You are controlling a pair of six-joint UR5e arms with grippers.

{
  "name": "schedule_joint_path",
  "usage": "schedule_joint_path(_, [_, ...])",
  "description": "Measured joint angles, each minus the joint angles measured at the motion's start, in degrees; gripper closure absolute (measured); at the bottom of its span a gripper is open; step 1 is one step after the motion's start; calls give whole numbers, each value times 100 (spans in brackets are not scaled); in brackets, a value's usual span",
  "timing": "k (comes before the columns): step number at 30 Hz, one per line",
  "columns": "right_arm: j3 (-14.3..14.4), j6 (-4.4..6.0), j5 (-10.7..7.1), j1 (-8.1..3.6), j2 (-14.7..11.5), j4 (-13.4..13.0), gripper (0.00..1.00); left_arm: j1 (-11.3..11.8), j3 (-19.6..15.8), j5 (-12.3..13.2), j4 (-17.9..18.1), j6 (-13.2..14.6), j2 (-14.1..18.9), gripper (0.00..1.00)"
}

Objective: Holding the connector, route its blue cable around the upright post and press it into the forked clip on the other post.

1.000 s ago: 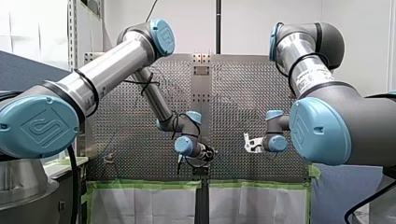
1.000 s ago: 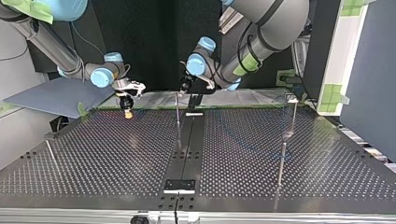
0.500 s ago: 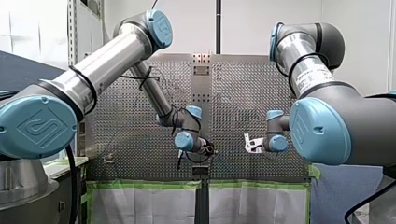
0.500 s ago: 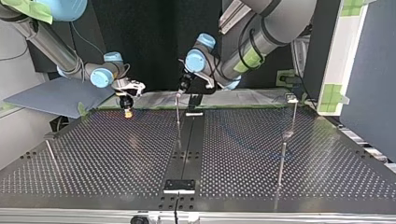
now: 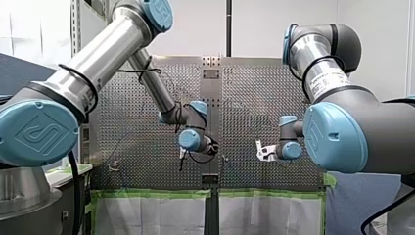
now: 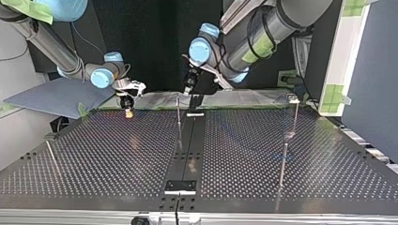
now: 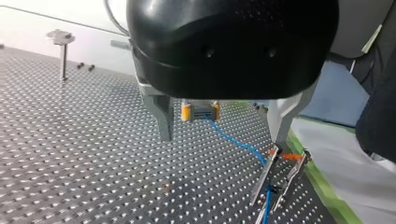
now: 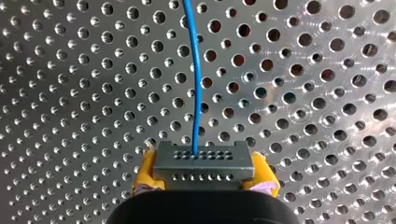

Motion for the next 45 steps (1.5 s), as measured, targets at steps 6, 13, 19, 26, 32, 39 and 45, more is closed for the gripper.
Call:
schedule_joint_path(6, [0,-14,-2,0,0,8,100,-66,-294,-295,-124,-263,295,0])
schedule_joint_path(13, [0,-10,-1,-5,0,-34,100,-83,-709,-708,-264,-545,709,0])
schedule_joint_path(19, [0,-9,10,-6,0,-34,100,-89,-1022,-1004,-257,-792,1023,0])
schedule_joint_path(26, [0,-15,7,-8,0,-22,100,-128,-1360,-1081,-326,-835,1361,0])
schedule_joint_path(32, [0,-23,17,-12,0,-9,100,-155,-1640,-1084,-361,-851,1640,0])
schedule_joint_path(39, [0,-26,104,-71,-1,18,100,-183,-1951,-1076,-366,-882,1951,0])
schedule_joint_path(45, [0,-26,140,-108,-1,20,100,-182,-2248,-1083,-342,-899,2249,0])
